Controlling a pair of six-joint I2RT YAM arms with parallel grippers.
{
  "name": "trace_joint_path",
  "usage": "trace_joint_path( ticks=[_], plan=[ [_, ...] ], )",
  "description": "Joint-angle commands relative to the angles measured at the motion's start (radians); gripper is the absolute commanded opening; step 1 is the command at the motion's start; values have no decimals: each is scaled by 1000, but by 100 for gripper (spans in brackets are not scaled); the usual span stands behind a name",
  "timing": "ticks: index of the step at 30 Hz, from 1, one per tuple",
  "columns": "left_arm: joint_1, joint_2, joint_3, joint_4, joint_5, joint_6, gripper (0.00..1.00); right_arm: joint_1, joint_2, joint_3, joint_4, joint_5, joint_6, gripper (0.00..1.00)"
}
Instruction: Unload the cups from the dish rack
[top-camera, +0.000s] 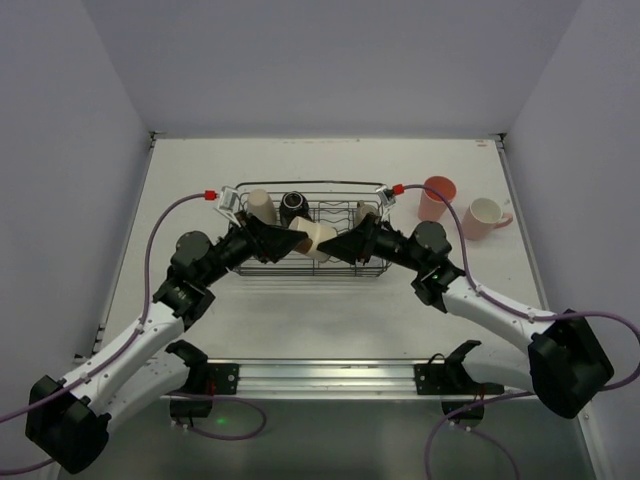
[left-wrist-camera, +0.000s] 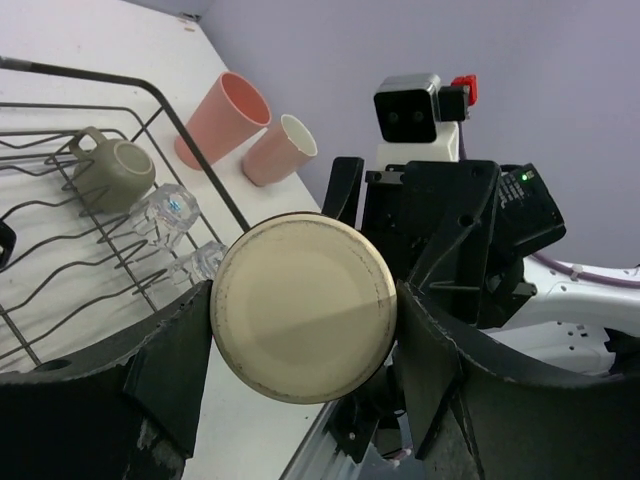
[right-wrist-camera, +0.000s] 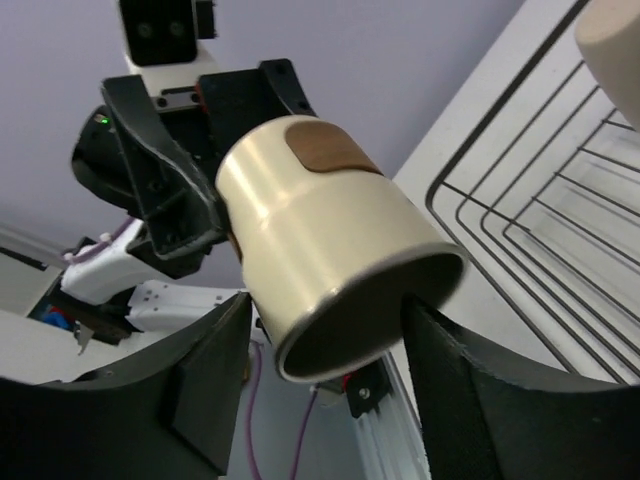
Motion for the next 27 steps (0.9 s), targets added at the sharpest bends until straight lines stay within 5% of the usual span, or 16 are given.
trace_joint_path(
  ticks=[1,5,6,7,10,14,17,23,27],
  plan=[
    [-3,5,-13,148,80,-63,26,15,40,74,170,11,47,61],
    [-4,3,-10,119,70,-25,43,20,74,76,244,16,81,23],
    [-4,1,-2,71,57,-6,50,20,71,59,252,35,88,4],
    [-4,-2,19,38,47,17,69,18,56,53,249,43,84,0],
    [-4,-28,82,-131,-30,127,93,17,-15,63,88,89,-11,0],
    [-3,-51,186,-364,-160,311,98,11,-119,204,-590,297,-293,0],
    [-4,-48,234,-515,-243,403,98,-30,-171,307,-910,533,-473,0],
    [-4,-16,239,-627,-335,483,98,-295,-189,329,-1146,588,-608,0],
    [-4,23,260,-628,-355,482,98,-339,-84,350,-1183,693,-645,0]
  ],
)
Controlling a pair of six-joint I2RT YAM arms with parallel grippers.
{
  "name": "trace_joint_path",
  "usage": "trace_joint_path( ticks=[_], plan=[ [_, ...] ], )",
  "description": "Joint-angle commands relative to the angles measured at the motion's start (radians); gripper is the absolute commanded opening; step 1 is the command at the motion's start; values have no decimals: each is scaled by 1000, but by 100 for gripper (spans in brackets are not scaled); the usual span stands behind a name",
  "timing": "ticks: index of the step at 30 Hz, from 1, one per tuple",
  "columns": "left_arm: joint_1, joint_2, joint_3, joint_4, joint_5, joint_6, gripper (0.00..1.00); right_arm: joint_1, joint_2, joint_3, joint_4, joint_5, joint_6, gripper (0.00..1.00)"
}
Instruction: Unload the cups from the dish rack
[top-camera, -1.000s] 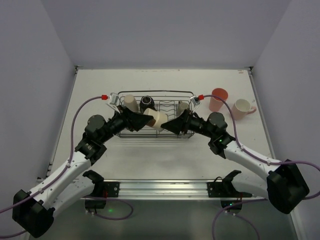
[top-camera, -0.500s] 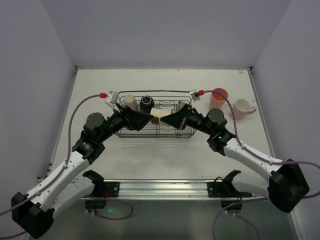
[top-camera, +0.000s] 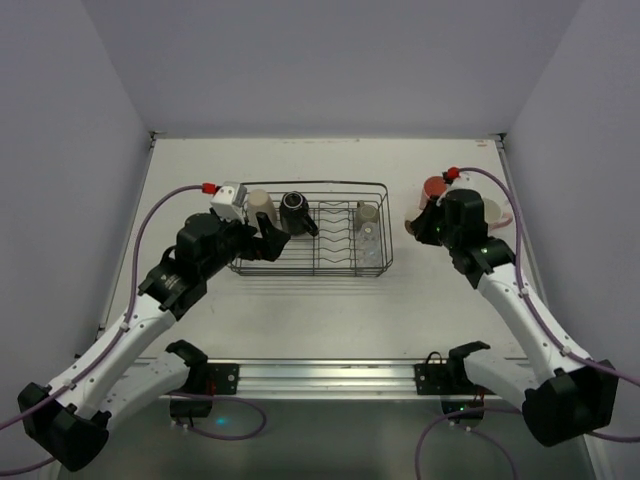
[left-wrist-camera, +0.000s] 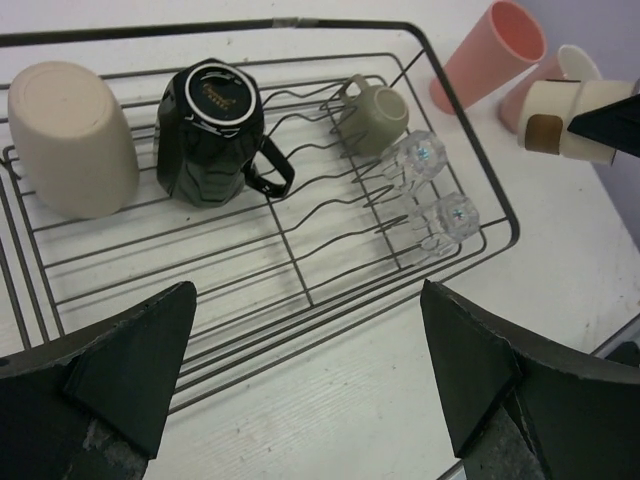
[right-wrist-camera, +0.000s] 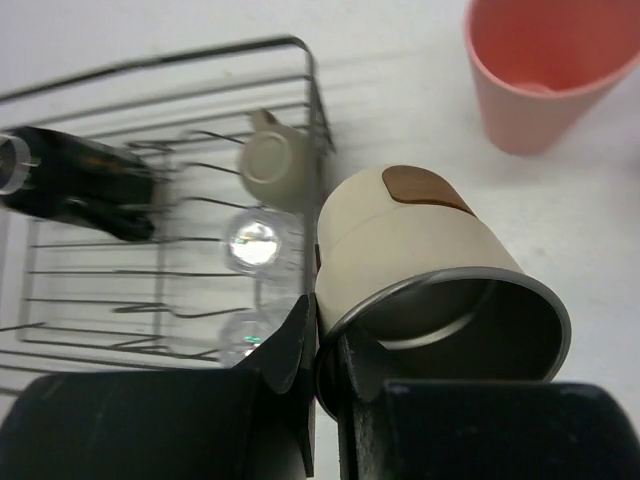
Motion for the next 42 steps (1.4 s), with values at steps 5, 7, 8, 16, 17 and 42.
trace_joint_path(
  ticks=[5,7,8,16,17,42],
  plan=[
    [-2,72,61,-13,-102,31,98,-22,275,96,-133,128,-96,0],
    [-7,98,56,4,-110,26,98,-24,370,129,-133,149,-101,0],
    [-10,106,52,13,-130,26,98,-25,396,145,-135,159,-106,0],
    [-27,192,76,35,-268,43,98,-24,527,188,-138,176,-126,14],
    [-27,204,89,36,-298,43,98,-24,535,193,-141,177,-132,21],
    [-34,664,345,165,-299,94,96,9,-8,-101,158,-173,-17,83]
  ],
)
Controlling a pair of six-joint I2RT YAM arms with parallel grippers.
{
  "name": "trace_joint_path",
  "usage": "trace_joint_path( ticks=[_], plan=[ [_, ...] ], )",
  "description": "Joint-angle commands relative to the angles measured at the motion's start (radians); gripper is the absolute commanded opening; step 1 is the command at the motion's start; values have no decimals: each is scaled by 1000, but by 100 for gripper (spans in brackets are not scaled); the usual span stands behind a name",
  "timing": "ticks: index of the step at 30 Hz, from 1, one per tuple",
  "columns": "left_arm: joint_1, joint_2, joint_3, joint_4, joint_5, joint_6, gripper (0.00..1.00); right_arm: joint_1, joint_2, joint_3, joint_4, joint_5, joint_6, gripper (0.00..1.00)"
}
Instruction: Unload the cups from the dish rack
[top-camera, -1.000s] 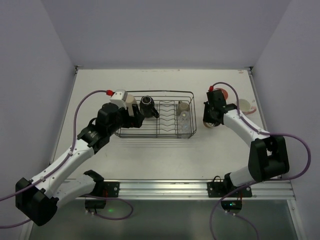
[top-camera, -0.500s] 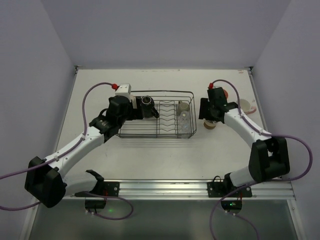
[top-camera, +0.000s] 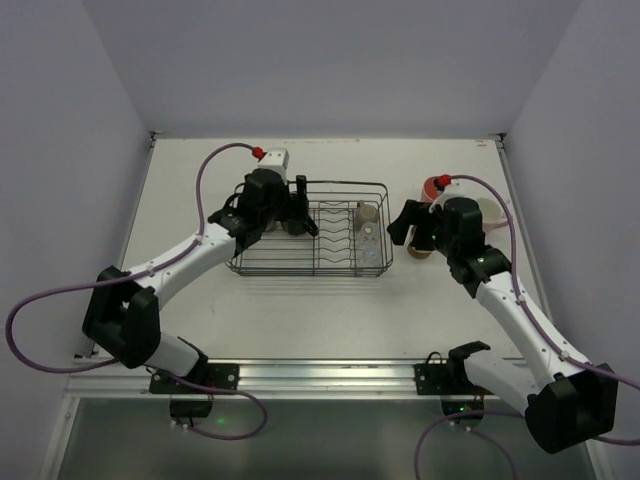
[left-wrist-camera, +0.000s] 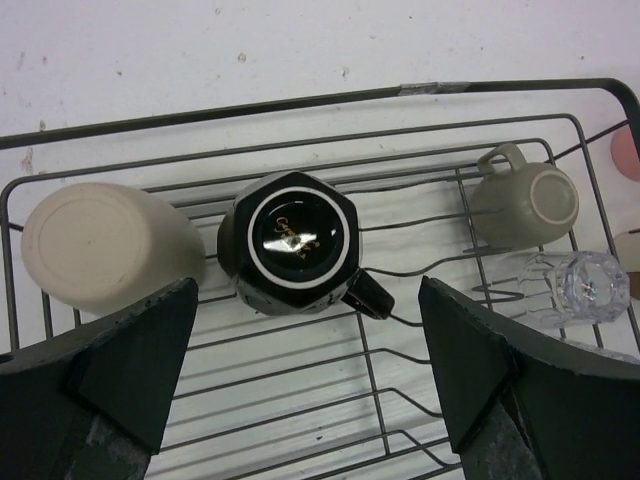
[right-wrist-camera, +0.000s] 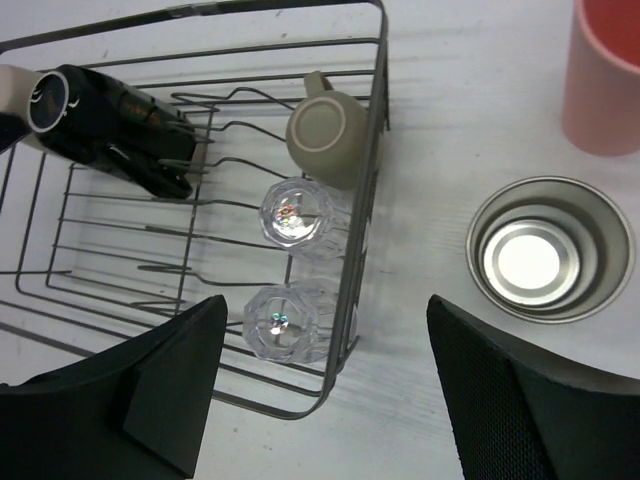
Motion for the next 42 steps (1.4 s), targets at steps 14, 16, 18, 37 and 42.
trace_joint_path(
  ticks=[14,16,18,37,42],
  plan=[
    [-4,280,190,18,-100,78,96,118,-41,-40,142,-170,49,84],
    [-4,295,184,26,-97,70,94,124,-46,-38,142,-170,50,84],
    [-4,300,176,35,-90,67,91,126,-50,-41,139,-170,50,84],
    [-4,-87,66,149,77,-7,26,167,-58,-136,519,-391,347,93],
    [-4,-272,-82,263,252,-117,23,181,-21,-175,707,-417,467,93]
  ],
)
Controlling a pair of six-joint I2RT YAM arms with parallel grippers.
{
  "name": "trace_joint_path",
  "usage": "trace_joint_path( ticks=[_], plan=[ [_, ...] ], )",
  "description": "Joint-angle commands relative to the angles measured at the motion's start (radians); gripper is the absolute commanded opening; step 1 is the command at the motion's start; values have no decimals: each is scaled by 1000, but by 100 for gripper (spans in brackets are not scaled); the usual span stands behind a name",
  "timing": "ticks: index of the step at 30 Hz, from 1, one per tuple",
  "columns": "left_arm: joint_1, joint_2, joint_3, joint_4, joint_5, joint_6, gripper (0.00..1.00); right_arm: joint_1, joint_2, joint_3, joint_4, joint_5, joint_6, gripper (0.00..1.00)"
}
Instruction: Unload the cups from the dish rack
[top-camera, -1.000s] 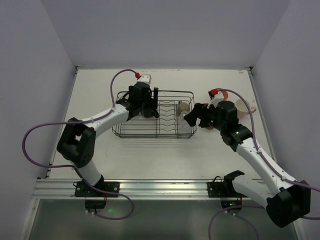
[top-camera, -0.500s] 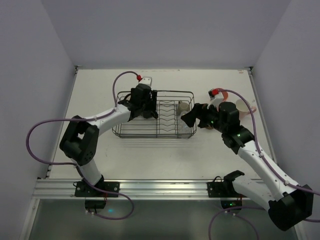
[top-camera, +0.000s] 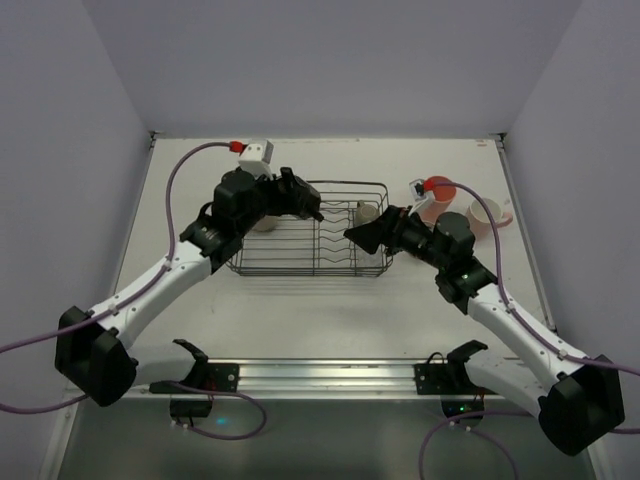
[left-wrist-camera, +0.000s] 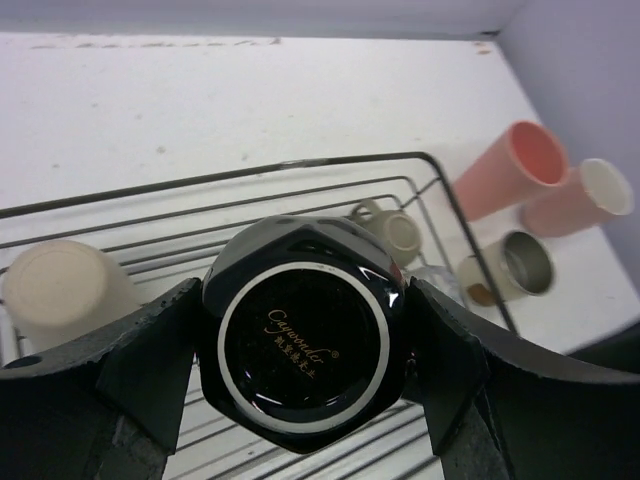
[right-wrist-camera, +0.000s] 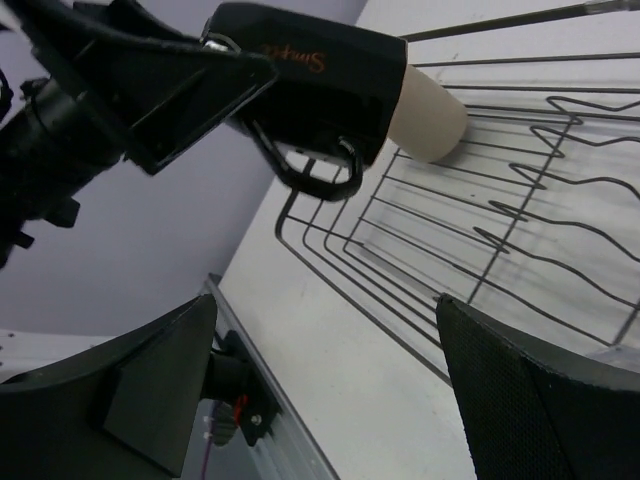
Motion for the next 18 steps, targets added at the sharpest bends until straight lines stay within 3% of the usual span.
trace_joint_path(
  ticks=[1,8,18],
  plan=[
    [-3,-123,-92,213,197,-115,23,11,30,-19,229,-52,142,93],
    [-3,-297,-241,363,366,-279,22,28,106,-32,418,-92,276,93],
    [-3,-338,-362,610,467,-443,22,98,171,-6,508,-104,362,93]
  ],
)
